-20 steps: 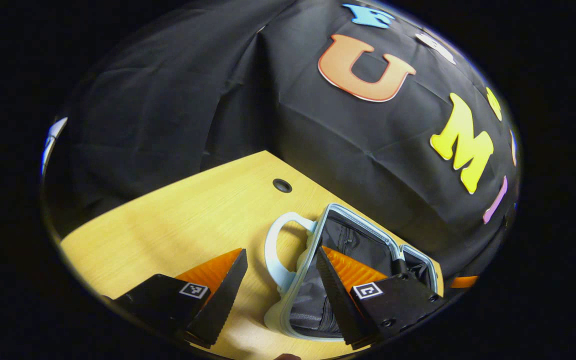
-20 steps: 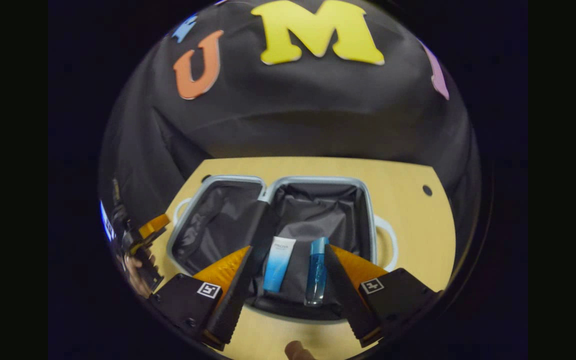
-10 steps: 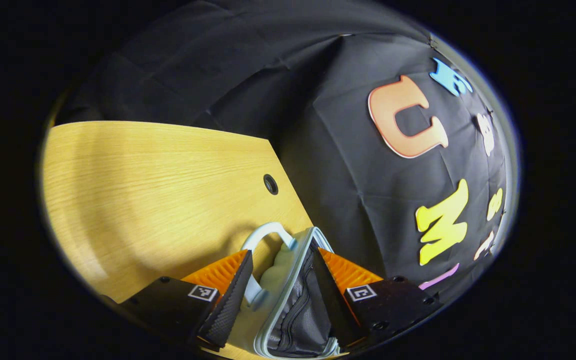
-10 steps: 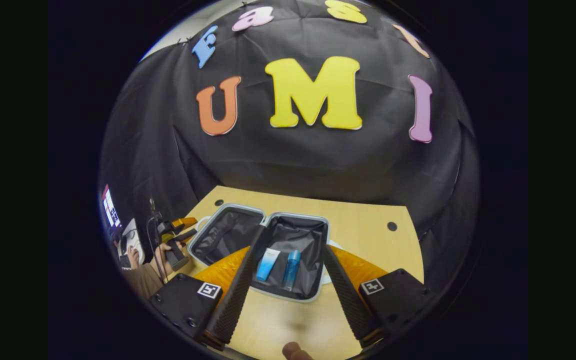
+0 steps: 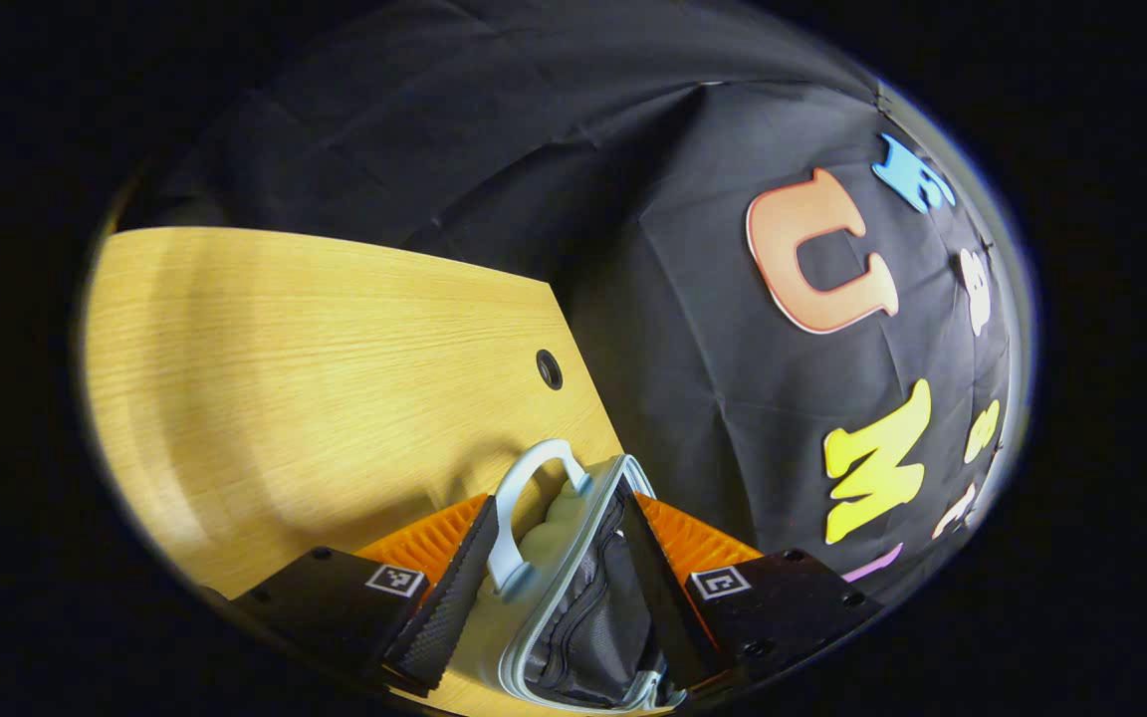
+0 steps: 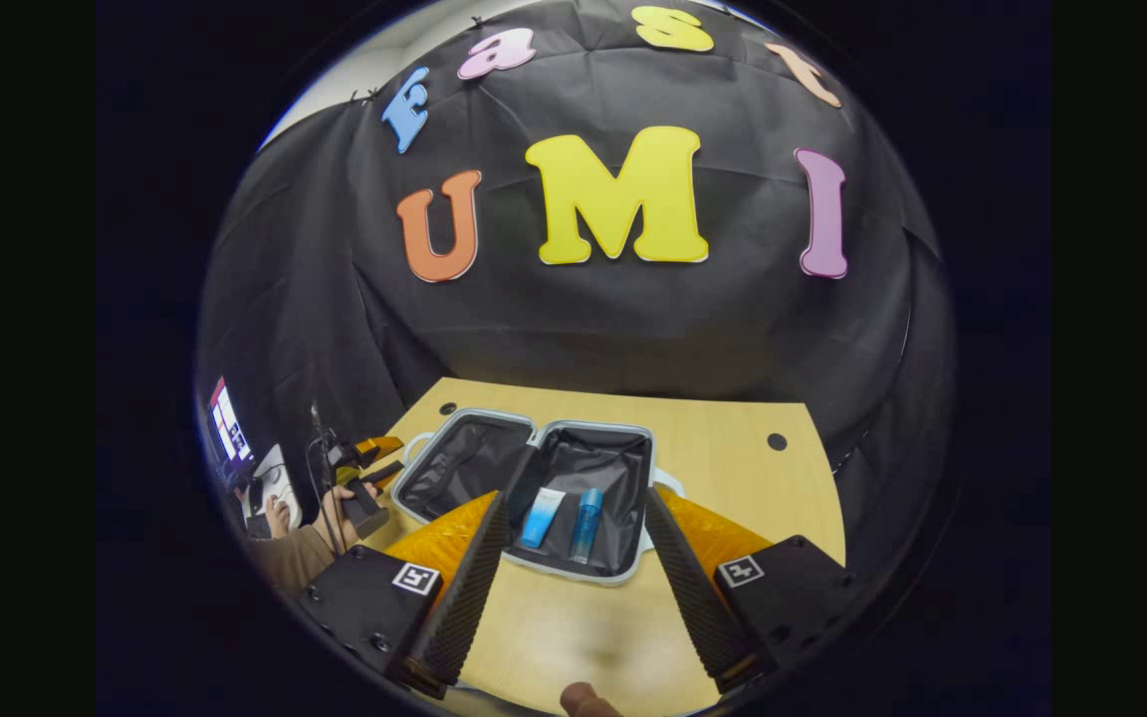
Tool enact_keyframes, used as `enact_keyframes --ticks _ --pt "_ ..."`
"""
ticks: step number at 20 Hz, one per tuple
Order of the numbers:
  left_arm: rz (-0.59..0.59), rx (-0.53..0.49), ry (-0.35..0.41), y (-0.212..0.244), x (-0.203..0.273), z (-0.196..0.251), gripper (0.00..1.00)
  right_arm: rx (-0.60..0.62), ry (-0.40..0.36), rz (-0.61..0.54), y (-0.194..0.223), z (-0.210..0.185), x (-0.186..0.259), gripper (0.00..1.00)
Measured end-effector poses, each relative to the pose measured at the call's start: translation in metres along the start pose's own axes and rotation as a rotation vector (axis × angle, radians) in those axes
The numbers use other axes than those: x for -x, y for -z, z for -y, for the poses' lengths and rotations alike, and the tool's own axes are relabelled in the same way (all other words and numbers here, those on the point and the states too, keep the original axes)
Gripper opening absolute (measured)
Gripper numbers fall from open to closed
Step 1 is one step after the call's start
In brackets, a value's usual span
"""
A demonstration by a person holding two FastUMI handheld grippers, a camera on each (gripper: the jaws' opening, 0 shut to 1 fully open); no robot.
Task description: First open the suitcase, pack the skin care products into it, and then close the suitcase.
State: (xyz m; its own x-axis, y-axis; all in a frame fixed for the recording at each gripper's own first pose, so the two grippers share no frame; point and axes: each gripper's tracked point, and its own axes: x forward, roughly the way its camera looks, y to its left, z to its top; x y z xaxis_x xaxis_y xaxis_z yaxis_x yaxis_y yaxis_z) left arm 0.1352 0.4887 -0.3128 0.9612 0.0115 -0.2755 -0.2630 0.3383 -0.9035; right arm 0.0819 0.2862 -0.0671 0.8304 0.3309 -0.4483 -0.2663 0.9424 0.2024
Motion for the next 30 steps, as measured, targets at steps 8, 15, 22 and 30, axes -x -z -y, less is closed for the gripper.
enact_keyframes --ticks 8,15,22,30 --pt "-0.115 0.089 -0.041 0.024 -0.014 -0.039 0.70 0.001 0.029 0.005 0.000 0.007 0.013 0.82" --pt "-0.153 0.114 0.014 0.030 -0.017 -0.031 0.11 -0.017 0.030 -0.009 0.006 0.008 0.015 0.79" --pt "-0.052 -0.155 -0.026 0.015 0.000 0.015 0.08 -0.081 0.019 0.069 -0.008 0.019 0.030 0.83" --pt "0.075 -0.629 -0.086 0.021 0.032 0.112 0.07 -0.092 0.037 0.144 -0.012 0.063 0.065 0.82"
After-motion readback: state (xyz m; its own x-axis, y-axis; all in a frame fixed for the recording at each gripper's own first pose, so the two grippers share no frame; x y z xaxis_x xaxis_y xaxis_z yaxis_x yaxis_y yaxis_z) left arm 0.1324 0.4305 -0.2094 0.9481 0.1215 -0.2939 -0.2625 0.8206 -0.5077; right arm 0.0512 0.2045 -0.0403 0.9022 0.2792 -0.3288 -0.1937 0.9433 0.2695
